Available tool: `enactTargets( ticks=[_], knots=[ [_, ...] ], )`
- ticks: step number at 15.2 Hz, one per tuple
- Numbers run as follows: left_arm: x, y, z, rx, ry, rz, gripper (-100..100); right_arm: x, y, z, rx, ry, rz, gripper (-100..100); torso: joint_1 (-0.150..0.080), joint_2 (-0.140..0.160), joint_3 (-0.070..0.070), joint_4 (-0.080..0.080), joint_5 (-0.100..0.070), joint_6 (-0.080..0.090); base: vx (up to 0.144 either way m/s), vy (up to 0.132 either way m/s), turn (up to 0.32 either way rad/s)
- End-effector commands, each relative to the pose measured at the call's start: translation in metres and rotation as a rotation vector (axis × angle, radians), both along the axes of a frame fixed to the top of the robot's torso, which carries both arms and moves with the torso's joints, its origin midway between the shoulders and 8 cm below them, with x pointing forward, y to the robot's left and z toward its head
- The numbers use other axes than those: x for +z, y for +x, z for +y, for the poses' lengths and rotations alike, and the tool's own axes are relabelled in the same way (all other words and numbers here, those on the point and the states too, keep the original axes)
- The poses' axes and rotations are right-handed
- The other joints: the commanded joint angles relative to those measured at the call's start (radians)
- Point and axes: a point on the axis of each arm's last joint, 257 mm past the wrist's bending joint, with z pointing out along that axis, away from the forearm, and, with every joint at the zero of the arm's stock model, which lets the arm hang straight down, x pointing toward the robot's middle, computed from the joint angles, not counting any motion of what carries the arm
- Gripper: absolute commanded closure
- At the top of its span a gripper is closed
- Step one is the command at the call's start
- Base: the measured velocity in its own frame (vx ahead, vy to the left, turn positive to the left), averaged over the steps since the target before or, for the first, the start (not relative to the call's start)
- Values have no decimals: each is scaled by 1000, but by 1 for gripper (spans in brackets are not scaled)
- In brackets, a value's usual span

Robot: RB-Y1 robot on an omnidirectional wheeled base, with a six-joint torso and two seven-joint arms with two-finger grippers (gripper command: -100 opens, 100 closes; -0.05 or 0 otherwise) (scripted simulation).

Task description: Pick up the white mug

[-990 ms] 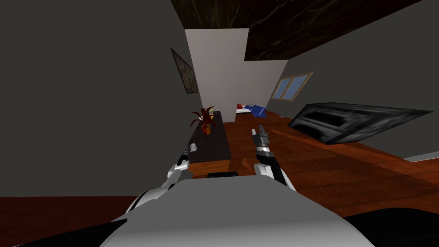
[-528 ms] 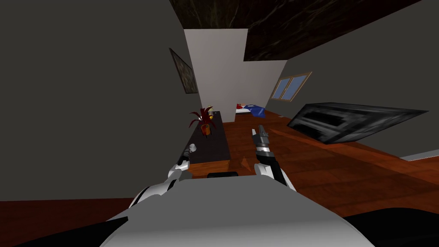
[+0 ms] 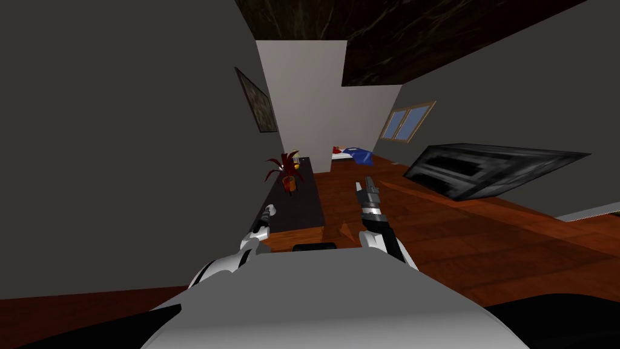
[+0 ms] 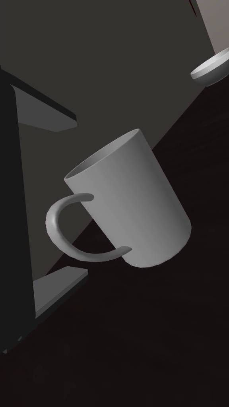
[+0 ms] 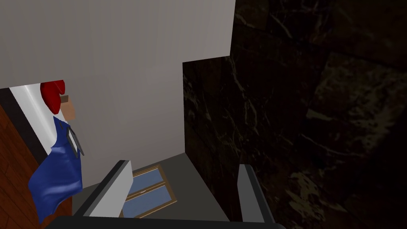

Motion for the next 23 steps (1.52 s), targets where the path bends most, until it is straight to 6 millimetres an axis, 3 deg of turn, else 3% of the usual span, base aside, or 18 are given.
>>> enactTargets(
  ticks=[1, 17, 18, 22, 23],
  knots=[
    [-1, 1, -7, 3, 0, -4, -100, 0, 0, 0, 0, 0, 0, 0, 0, 0, 0, 0, 0, 0, 6, 90, -58],
    [-8, -7, -28, 53, 0, 0, -100, 0, 0, 0, 0, 0, 0, 0, -2, 1, 1, 0, 0, 0, -7, 46, -45],
    [-8, -7, -28, 53, 1, 1, 100, 0, 0, 0, 0, 0, 0, 0, -2, 1, 1, 0, 0, 0, -3, 8, -2],
    [-8, -7, -28, 53, 1, 2, 100, 0, 0, 0, 0, 0, 0, 0, -4, 0, 0, 0, -1, 0, -1, 1, 3],
    [-5, -5, -20, 50, -5, -7, 100, 0, 0, 0, 0, 0, 0, 0, -4, 0, 0, 0, -1, 0, 26, -10, 79]
  ],
)
